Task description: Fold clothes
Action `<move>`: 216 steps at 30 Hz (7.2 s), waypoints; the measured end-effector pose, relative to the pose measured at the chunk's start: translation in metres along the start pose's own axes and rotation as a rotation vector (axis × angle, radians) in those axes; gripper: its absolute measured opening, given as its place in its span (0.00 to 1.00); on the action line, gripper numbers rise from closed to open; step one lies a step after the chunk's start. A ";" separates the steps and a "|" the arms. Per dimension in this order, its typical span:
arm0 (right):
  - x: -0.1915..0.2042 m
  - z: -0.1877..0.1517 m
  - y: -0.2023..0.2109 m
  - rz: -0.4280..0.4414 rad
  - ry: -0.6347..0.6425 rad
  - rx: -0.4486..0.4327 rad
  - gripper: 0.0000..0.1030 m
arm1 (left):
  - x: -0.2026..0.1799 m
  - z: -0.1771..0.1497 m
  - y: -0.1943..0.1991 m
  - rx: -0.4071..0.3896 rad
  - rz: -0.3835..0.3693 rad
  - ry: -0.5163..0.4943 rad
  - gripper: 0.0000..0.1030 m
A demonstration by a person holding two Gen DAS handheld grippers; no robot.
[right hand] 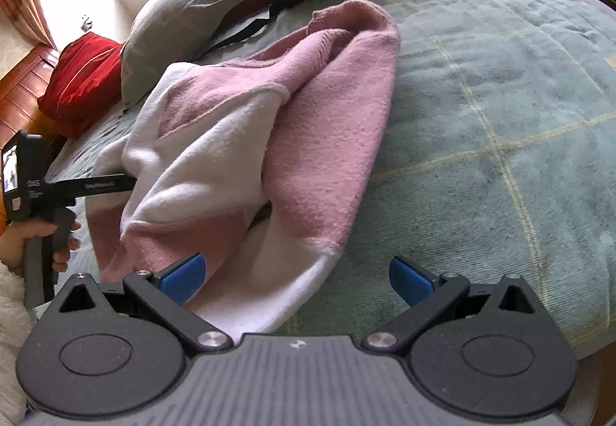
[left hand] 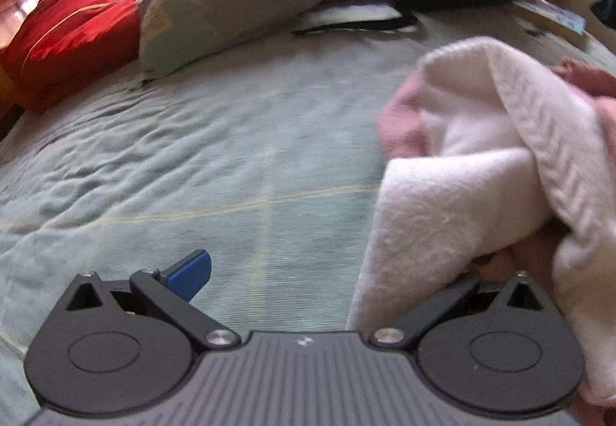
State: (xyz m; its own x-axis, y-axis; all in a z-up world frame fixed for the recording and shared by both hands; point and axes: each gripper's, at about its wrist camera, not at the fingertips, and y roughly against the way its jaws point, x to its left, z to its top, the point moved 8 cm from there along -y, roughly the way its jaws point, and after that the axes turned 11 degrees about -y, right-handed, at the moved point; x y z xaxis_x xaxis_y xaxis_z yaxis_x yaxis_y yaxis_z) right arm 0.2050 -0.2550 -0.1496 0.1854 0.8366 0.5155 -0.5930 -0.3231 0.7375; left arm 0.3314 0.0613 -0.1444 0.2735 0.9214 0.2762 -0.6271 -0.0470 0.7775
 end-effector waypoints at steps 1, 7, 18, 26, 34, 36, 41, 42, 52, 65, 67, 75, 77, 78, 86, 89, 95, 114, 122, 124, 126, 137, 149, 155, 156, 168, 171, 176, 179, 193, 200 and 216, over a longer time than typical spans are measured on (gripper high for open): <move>0.000 0.000 -0.001 -0.001 0.000 0.003 1.00 | 0.007 -0.001 -0.001 0.004 0.013 0.010 1.00; 0.001 -0.001 -0.002 -0.005 0.006 0.009 1.00 | 0.047 -0.004 -0.010 0.030 0.089 0.068 1.00; 0.014 0.001 -0.007 -0.009 0.041 0.013 1.00 | 0.132 -0.020 -0.028 0.096 0.232 0.156 1.00; 0.012 0.005 -0.010 -0.041 0.037 0.006 1.00 | 0.186 -0.017 -0.040 0.131 0.297 0.173 1.00; 0.020 0.001 -0.010 -0.042 0.054 0.011 1.00 | 0.177 -0.017 -0.024 0.123 0.235 0.126 0.99; 0.023 0.000 -0.008 -0.038 0.061 0.009 1.00 | 0.169 -0.018 -0.011 0.110 0.211 0.106 0.99; 0.028 -0.004 -0.002 -0.025 0.065 0.001 1.00 | 0.142 -0.017 0.025 0.056 0.105 0.062 0.99; 0.028 -0.005 -0.001 -0.021 0.063 -0.001 1.00 | 0.134 -0.017 0.030 0.045 0.066 0.060 0.99; 0.034 -0.010 0.023 0.021 0.079 -0.027 1.00 | 0.061 -0.022 0.006 0.094 -0.070 0.045 0.99; 0.026 -0.010 0.020 0.021 0.045 -0.023 1.00 | 0.103 -0.070 0.003 0.194 0.106 0.054 1.00; 0.029 -0.013 0.018 0.025 0.057 -0.014 1.00 | 0.116 -0.076 0.010 0.200 0.155 0.045 1.00; 0.034 -0.017 0.011 0.027 0.061 0.005 1.00 | 0.104 -0.069 0.017 0.174 0.171 -0.016 0.99; 0.033 -0.018 0.012 0.025 0.065 0.006 1.00 | 0.094 -0.062 0.013 0.158 0.155 -0.028 0.99; 0.033 -0.018 0.012 0.023 0.066 0.004 1.00 | 0.089 -0.060 0.011 0.155 0.145 -0.030 0.99; 0.019 -0.012 0.015 0.022 0.033 -0.006 1.00 | 0.091 -0.061 0.001 0.233 0.220 -0.009 1.00; 0.015 -0.011 0.013 0.035 0.020 -0.002 1.00 | 0.101 -0.063 0.004 0.249 0.275 -0.027 1.00; 0.014 -0.010 0.009 0.064 0.002 0.009 1.00 | 0.110 -0.063 0.008 0.252 0.365 -0.060 1.00; 0.044 -0.013 0.022 0.085 0.140 0.026 1.00 | 0.138 -0.073 0.006 0.231 0.464 0.014 1.00; 0.043 -0.012 0.016 0.073 0.132 0.033 1.00 | 0.194 -0.099 0.027 0.242 0.583 0.081 1.00; 0.045 -0.013 0.014 0.071 0.139 0.036 1.00 | 0.208 -0.108 0.035 0.250 0.598 0.113 1.00; 0.046 -0.014 0.013 0.071 0.139 0.040 1.00 | 0.223 -0.118 0.041 0.253 0.607 0.152 1.00; 0.049 -0.016 0.009 0.044 0.135 0.044 1.00 | 0.305 -0.134 0.079 0.242 0.787 0.285 0.99; 0.059 -0.017 0.009 0.028 0.163 0.046 1.00 | 0.252 -0.133 0.079 0.140 0.509 0.230 0.99; 0.065 -0.011 0.017 0.027 0.176 0.026 1.00 | 0.175 -0.095 0.057 0.048 0.243 0.067 0.99; 0.066 -0.010 0.018 0.025 0.179 0.023 1.00 | 0.169 -0.091 0.050 0.041 0.221 0.058 0.99; 0.069 -0.006 0.003 -0.022 0.169 0.035 1.00 | 0.170 -0.050 -0.033 -0.044 0.058 0.172 0.99; 0.068 -0.002 -0.004 -0.034 0.155 0.037 1.00 | 0.191 -0.041 -0.053 -0.052 0.058 0.229 1.00; 0.063 0.001 -0.014 -0.052 0.129 0.049 1.00 | 0.211 -0.024 -0.069 -0.080 0.104 0.247 1.00; 0.064 0.001 -0.015 -0.054 0.128 0.049 1.00 | 0.208 -0.023 -0.059 -0.086 0.098 0.214 0.99; 0.069 -0.010 -0.006 -0.032 0.130 0.044 1.00 | 0.181 -0.062 -0.035 -0.031 0.202 -0.086 1.00; 0.072 -0.011 -0.002 -0.033 0.136 0.037 1.00 | 0.232 -0.067 -0.018 -0.027 0.420 0.086 1.00; 0.082 -0.015 -0.009 -0.028 0.162 0.046 1.00 | 0.264 -0.126 0.019 0.020 0.414 0.072 0.99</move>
State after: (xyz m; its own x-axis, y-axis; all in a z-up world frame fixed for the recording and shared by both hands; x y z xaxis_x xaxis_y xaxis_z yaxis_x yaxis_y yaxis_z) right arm 0.2134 -0.1773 -0.1206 0.0702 0.9047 0.4203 -0.5519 -0.3158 0.7718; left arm 0.2996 0.3519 -0.1283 -0.0507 0.8476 0.5282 -0.6585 -0.4260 0.6204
